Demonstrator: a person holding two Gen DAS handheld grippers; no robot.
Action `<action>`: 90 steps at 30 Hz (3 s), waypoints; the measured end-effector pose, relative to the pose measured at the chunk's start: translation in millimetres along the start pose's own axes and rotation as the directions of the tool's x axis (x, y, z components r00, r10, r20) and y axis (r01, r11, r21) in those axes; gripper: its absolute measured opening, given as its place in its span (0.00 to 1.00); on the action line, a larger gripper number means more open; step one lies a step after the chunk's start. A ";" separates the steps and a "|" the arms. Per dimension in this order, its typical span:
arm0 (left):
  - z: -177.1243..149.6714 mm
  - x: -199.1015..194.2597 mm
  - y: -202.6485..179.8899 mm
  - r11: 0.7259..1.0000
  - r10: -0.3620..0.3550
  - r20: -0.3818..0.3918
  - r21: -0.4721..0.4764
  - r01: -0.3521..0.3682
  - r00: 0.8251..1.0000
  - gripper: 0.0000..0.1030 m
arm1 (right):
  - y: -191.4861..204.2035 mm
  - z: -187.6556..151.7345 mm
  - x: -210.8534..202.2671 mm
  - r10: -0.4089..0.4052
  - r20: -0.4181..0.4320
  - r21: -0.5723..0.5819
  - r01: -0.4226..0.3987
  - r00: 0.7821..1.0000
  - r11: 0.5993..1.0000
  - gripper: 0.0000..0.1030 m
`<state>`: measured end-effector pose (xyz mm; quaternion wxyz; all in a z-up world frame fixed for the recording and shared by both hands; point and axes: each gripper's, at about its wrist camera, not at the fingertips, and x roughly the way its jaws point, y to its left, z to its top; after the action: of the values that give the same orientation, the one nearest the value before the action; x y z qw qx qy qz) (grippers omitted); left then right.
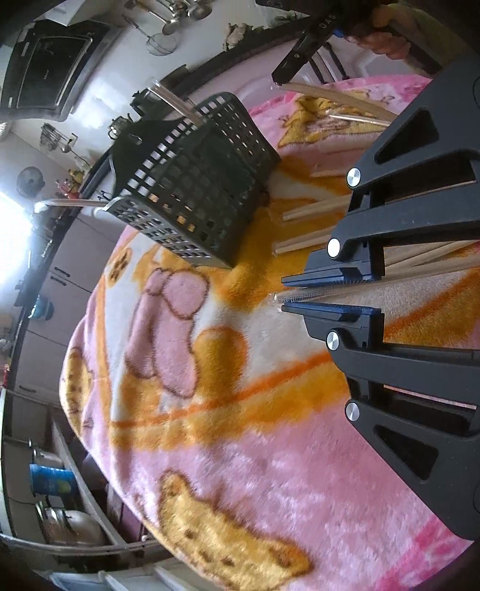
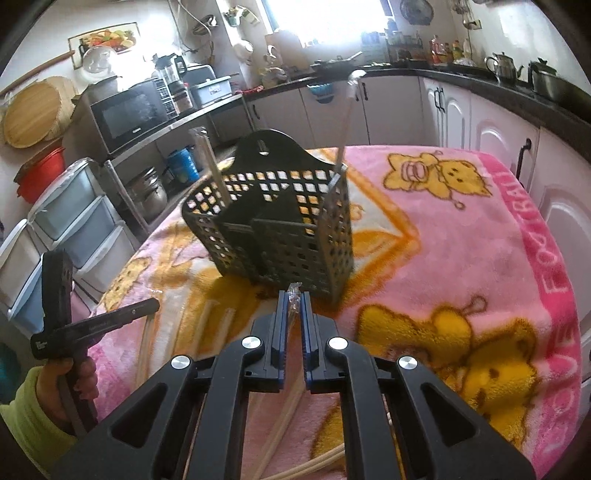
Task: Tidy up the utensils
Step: 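Lift both chopsticks over the grey caddy and lower them inside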
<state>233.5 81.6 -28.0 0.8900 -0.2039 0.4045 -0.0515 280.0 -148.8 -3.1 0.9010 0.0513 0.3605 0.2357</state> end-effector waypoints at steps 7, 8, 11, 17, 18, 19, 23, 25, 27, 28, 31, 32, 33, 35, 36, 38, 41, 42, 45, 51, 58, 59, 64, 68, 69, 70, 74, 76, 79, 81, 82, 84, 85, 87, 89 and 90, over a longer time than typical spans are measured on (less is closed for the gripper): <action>13.6 -28.4 -11.6 0.999 -0.015 0.073 0.044 0.012 0.997 0.01 | 23.7 12.4 -14.0 0.023 0.030 -0.051 -0.021 0.999 0.998 0.05; 16.2 -32.1 -13.8 0.999 -0.023 0.081 0.047 0.019 0.996 0.01 | 25.9 14.0 -15.9 0.023 0.035 -0.056 -0.021 0.999 0.998 0.05; 23.5 -41.5 -19.6 0.997 -0.035 0.104 0.067 0.028 0.994 0.01 | 33.1 18.9 -22.8 0.028 0.054 -0.070 -0.025 0.998 0.997 0.05; 40.9 -58.6 -32.8 0.994 -0.063 0.154 0.099 0.048 0.986 0.01 | 44.8 27.6 -33.6 0.027 0.090 -0.090 -0.019 0.996 0.996 0.04; 44.1 -61.4 -35.2 0.993 -0.068 0.163 0.103 0.052 0.984 0.01 | 46.2 28.9 -35.4 0.026 0.096 -0.092 -0.017 0.995 0.996 0.04; 46.7 -63.6 -37.1 0.993 -0.073 0.169 0.109 0.055 0.983 0.01 | 48.3 30.6 -37.4 0.024 0.104 -0.095 -0.014 0.994 0.995 0.03; 57.7 -70.5 -45.4 0.990 -0.090 0.189 0.128 0.066 0.978 0.01 | 54.1 36.2 -44.6 0.023 0.132 -0.104 -0.009 0.991 0.995 0.03; 63.0 -74.3 -51.6 0.987 -0.099 0.200 0.144 0.070 0.975 0.01 | 56.6 39.6 -49.1 0.021 0.147 -0.108 -0.005 0.989 0.994 0.03; 69.4 -77.3 -58.1 0.984 -0.107 0.211 0.160 0.073 0.972 0.01 | 58.6 42.7 -52.7 0.018 0.162 -0.110 0.000 0.987 0.994 0.03; 71.8 -78.5 -61.1 0.983 -0.108 0.215 0.167 0.073 0.971 0.01 | 59.9 45.3 -55.2 0.015 0.175 -0.111 0.005 0.984 0.994 0.03; 79.2 -83.4 -71.1 0.979 -0.123 0.230 0.188 0.080 0.965 0.01 | 61.9 50.7 -59.7 0.010 0.197 -0.112 0.013 0.980 0.994 0.03; 82.0 -84.2 -74.0 0.977 -0.126 0.236 0.195 0.080 0.964 0.01 | 62.6 53.1 -61.2 0.007 0.205 -0.114 0.016 0.979 0.993 0.03; 84.4 -85.5 -76.7 0.976 -0.128 0.240 0.200 0.080 0.962 0.01 | 63.0 55.9 -63.0 0.004 0.214 -0.115 0.021 0.977 0.993 0.03; 89.2 -87.1 -81.6 0.974 -0.139 0.244 0.207 0.088 0.960 0.01 | 63.1 60.7 -65.6 0.005 0.228 -0.116 0.022 0.974 0.993 0.03; 92.8 -88.2 -85.1 0.973 -0.143 0.249 0.212 0.091 0.958 0.01 | 63.4 64.0 -67.8 0.005 0.237 -0.118 0.024 0.971 0.993 0.03; 99.6 -91.1 -92.0 0.970 -0.151 0.262 0.225 0.092 0.953 0.01 | 63.5 69.9 -70.9 0.000 0.253 -0.120 0.032 0.967 0.992 0.03; 109.6 -96.3 -100.8 0.966 -0.170 0.282 0.235 0.104 0.944 0.01 | 64.4 78.9 -76.1 -0.003 0.277 -0.125 0.040 0.961 0.991 0.03; 112.6 -97.6 -103.6 0.966 -0.173 0.288 0.238 0.105 0.942 0.01 | 64.8 82.5 -78.1 -0.006 0.287 -0.128 0.044 0.958 0.991 0.03; 122.5 -99.9 -113.2 0.962 -0.182 0.305 0.253 0.104 0.935 0.01 | 65.5 89.9 -81.8 -0.013 0.307 -0.131 0.056 0.952 0.990 0.03; 141.9 -97.7 -127.1 0.963 -0.190 0.336 0.249 0.108 0.922 0.01 | 63.4 105.0 -89.0 -0.027 0.343 -0.131 0.076 0.939 0.988 0.03; 163.7 -89.4 -143.9 0.965 -0.185 0.384 0.246 0.092 0.905 0.01 | 57.0 120.9 -96.4 -0.039 0.385 -0.123 0.093 0.922 0.988 0.02; 166.3 -87.8 -146.5 0.965 -0.185 0.391 0.246 0.091 0.902 0.01 | 55.6 123.4 -96.9 -0.042 0.391 -0.121 0.097 0.920 0.988 0.02; 175.6 -78.3 -156.7 0.966 -0.178 0.415 0.246 0.078 0.892 0.01 | 47.5 136.7 -96.4 -0.055 0.403 -0.102 0.104 0.913 0.989 0.02; 179.9 -65.6 -163.9 0.966 -0.165 0.427 0.253 0.057 0.889 0.01 | 43.9 145.0 -94.6 -0.060 0.414 -0.097 0.109 0.908 0.989 0.02; 180.0 -62.6 -165.2 0.965 -0.163 0.428 0.255 0.054 0.889 0.01 | 43.2 145.8 -94.4 -0.061 0.417 -0.093 0.109 0.907 0.990 0.02; 180.0 -59.4 -165.8 0.966 -0.160 0.430 0.255 0.050 0.889 0.01 | 41.3 147.4 -93.3 -0.059 0.420 -0.088 0.105 0.906 0.991 0.03; 176.7 -42.9 -166.1 0.966 -0.159 0.426 0.253 0.051 0.891 0.01 | 35.8 150.2 -87.5 -0.059 0.427 -0.070 0.098 0.902 0.993 0.03; 173.4 -33.9 -165.6 0.966 -0.155 0.422 0.253 0.048 0.893 0.01 | 32.9 151.8 -83.5 -0.059 0.426 -0.062 0.095 0.903 0.994 0.03; 169.0 -22.0 -163.0 0.967 -0.151 0.415 0.251 0.047 0.897 0.01 | 31.1 152.7 -75.7 -0.065 0.418 -0.054 0.096 0.906 0.994 0.03; 166.3 -14.9 -160.3 0.968 -0.147 0.408 0.245 0.047 0.901 0.01 | 28.7 152.2 -69.5 -0.067 0.409 -0.049 0.096 0.910 0.994 0.03; 164.6 -11.9 -158.8 0.969 -0.148 0.404 0.243 0.050 0.903 0.01 | 27.7 151.8 -67.0 -0.070 0.405 -0.048 0.098 0.912 0.994 0.03; 161.3 -6.9 -156.2 0.970 -0.150 0.400 0.238 0.055 0.904 0.01 | 25.5 150.1 -59.7 -0.078 0.394 -0.046 0.104 0.916 0.993 0.03; 159.6 -4.5 -155.8 0.970 -0.152 0.399 0.238 0.059 0.904 0.01 | 24.7 149.0 -56.7 -0.081 0.390 -0.045 0.107 0.917 0.993 0.03; 155.9 0.1 -154.9 0.969 -0.160 0.394 0.239 0.067 0.905 0.01 | 22.0 146.7 -50.4 -0.086 0.379 -0.041 0.110 0.921 0.993 0.03; 153.4 3.9 -154.1 0.969 -0.164 0.388 0.237 0.074 0.907 0.01 | 18.8 142.9 -42.5 -0.093 0.364 -0.035 0.113 0.927 0.993 0.03; 151.5 5.7 -153.4 0.968 -0.171 0.386 0.236 0.082 0.907 0.01 | 17.7 141.4 -40.1 -0.095 0.358 -0.033 0.114 0.929 0.993 0.03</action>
<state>360.8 -11.1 119.4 0.9657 -0.1389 0.1903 -0.1096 343.1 -140.7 130.5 0.9637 0.0497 0.1871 0.1837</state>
